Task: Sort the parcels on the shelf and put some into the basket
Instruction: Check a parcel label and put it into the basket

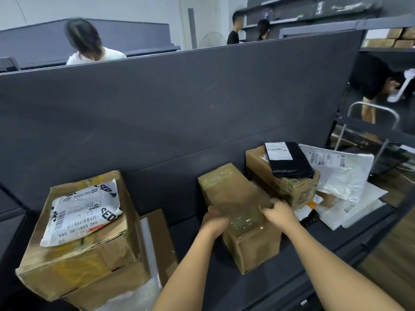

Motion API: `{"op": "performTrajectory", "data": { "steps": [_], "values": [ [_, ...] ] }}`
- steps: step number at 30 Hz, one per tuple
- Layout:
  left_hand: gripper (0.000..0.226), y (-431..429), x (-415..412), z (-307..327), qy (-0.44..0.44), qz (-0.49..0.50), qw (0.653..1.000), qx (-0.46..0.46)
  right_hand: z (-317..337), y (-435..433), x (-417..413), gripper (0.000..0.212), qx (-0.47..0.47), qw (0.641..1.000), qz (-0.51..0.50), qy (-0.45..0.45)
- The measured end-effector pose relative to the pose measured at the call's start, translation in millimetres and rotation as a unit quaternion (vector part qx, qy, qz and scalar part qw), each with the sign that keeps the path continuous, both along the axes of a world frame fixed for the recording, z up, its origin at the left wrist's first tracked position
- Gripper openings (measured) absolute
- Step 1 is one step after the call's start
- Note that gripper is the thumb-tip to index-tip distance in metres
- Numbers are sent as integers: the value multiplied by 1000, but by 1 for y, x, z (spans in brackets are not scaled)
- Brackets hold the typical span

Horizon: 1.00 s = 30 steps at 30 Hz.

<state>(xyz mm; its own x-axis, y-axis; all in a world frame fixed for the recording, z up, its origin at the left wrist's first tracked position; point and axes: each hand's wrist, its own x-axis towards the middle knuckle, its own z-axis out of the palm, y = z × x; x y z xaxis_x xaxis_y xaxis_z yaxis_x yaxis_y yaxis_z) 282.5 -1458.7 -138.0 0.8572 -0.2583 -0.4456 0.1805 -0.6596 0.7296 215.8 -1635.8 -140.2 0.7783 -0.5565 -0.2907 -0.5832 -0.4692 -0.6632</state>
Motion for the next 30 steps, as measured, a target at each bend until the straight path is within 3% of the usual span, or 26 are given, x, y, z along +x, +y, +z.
{"op": "performTrajectory", "data": {
  "steps": [3,5,9,14,18,24,27,30],
  "values": [
    [103,1,1,-1,51,114,992,-20,2,12,-2,28,85,992,48,-75],
    [121,6,0,-1,56,155,986,13,-1,26,-8,21,128,982,96,-104],
    [133,24,-4,-5,65,131,985,96,-18,62,-19,12,208,957,134,-151],
    [135,39,7,-6,83,94,988,85,-28,86,-21,25,175,950,184,-179],
    [151,41,7,-6,77,98,991,48,-27,82,-20,25,155,947,214,-184],
    [126,45,9,-8,50,110,993,-8,-28,72,-19,39,212,938,244,-126],
    [118,56,3,-7,44,117,991,-45,-33,66,-19,47,241,947,174,-124],
    [104,77,-8,-3,29,132,981,-140,-37,42,-19,48,172,968,67,-172]
  ]
}}
